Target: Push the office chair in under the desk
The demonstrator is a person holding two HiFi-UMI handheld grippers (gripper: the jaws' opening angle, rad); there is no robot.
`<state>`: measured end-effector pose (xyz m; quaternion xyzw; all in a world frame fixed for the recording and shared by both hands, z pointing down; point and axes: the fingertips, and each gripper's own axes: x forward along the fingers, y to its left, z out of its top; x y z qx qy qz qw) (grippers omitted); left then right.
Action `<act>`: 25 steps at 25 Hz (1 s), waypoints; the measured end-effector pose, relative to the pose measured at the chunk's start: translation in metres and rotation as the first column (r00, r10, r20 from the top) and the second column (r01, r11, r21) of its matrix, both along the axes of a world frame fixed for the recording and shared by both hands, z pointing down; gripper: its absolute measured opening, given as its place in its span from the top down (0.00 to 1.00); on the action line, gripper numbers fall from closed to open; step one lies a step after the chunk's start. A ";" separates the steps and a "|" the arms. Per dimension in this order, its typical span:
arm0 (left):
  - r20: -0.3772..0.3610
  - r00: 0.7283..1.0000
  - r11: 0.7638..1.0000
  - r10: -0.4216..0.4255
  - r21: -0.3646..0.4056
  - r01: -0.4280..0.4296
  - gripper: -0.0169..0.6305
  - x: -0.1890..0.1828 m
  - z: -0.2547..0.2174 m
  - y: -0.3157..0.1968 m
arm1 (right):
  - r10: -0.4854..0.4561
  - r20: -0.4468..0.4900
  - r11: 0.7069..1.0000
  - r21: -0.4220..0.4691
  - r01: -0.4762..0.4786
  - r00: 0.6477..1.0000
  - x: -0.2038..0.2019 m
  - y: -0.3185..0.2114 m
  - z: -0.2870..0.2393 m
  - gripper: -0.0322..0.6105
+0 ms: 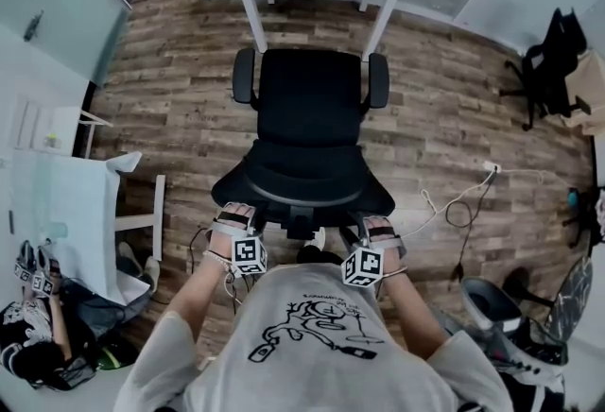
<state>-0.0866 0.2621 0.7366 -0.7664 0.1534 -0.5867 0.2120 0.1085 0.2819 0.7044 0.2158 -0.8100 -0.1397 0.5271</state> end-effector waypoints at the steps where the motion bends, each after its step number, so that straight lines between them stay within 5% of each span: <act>1: 0.002 1.000 1.000 0.006 -0.003 -0.006 0.75 0.001 0.000 -0.002 | 0.004 0.005 1.000 0.002 -0.004 1.000 0.003 -0.002 0.002 0.58; 5: 0.017 0.999 0.999 0.047 -0.010 -0.047 0.77 0.002 -0.001 -0.004 | 0.006 0.010 1.000 -0.009 -0.006 1.000 0.009 -0.006 0.005 0.70; 25: 0.005 1.000 0.998 0.022 -0.057 -0.022 0.78 -0.002 -0.001 -0.078 | 0.043 -0.016 0.998 -0.055 -0.044 0.999 0.004 -0.071 0.005 0.72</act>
